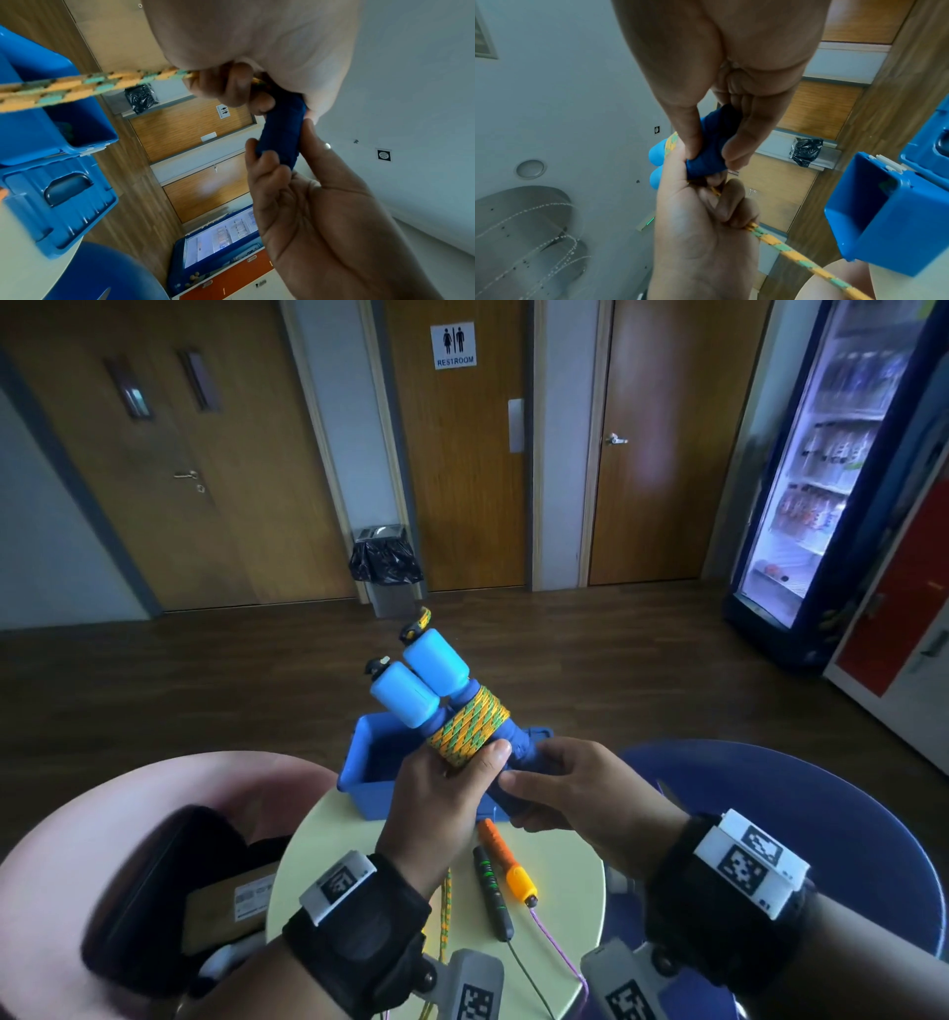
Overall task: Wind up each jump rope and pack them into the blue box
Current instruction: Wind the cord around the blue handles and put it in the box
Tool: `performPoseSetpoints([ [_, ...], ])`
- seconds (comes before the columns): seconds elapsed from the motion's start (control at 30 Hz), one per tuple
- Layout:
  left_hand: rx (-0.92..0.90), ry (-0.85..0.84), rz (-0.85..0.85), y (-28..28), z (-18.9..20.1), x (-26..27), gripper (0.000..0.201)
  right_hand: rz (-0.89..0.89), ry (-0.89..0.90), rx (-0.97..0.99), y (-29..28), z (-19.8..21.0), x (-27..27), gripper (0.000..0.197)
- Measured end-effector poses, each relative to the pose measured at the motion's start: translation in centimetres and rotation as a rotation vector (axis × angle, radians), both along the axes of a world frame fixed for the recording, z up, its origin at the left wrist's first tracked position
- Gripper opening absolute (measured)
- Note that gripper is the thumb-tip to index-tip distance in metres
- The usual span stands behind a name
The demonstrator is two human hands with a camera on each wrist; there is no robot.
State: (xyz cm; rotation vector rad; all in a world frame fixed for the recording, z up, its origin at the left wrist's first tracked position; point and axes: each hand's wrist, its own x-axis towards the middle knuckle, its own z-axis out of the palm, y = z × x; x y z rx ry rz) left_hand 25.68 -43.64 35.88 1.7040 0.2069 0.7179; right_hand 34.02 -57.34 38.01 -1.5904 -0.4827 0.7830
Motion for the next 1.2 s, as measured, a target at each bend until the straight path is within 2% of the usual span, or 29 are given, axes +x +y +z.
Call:
performPoseSetpoints([
  [0.23, 0.017, 0.043, -0.001, 0.0, -0.4, 0.2, 0.021, 0.009, 0.035, -0.061, -0.3, -0.1, 0.2, 0.028],
  [0.47, 0.017, 0.043, -0.003, -0.1, -0.5, 0.3, 0.021, 0.010, 0.068, -0.038, -0.2, -0.5, 0.5, 0.030],
  [0.57, 0.011, 0.050, -0.017, 0.2, -0.5, 0.6, 0.023, -0.012, 0.111, 0.052, 0.0, -0.8, 0.1, 0.031],
  [0.67, -0.037, 0.054, -0.032, -0.1, -0.3, 0.8, 0.016, 0.007, 0.206, 0.214, 0.3, -1.3, -0.4, 0.036],
  [0.73, -0.032, 0.076, -0.043, -0.1, -0.2, 0.8, 0.024, 0.000, 0.238, 0.288, 0.4, -1.6, -0.3, 0.036],
  [0.8, 0.020, 0.099, -0.089, 0.2, -0.1, 0.5, 0.027, -0.014, 0.255, 0.342, 0.4, -1.7, -0.1, 0.037],
  [0.87, -0.025, 0.106, -0.166, 0.2, 0.2, 0.1, 0.016, -0.043, 0.288, 0.401, 0.5, -1.8, 0.2, 0.041],
  [0.93, -0.042, 0.148, -0.190, 0.3, 0.3, -0.1, 0.024, -0.071, 0.309, 0.426, 0.5, -1.8, 0.4, 0.042],
  [1.07, 0.079, 0.192, -0.081, 1.1, -0.2, 0.5, 0.042, -0.066, 0.312, 0.438, 0.5, -1.5, 0.4, 0.031],
  [1.2, 0.049, 0.186, -0.101, 1.5, -1.0, 0.8, 0.026, -0.105, 0.282, 0.468, 0.5, -1.1, 1.0, 0.022],
])
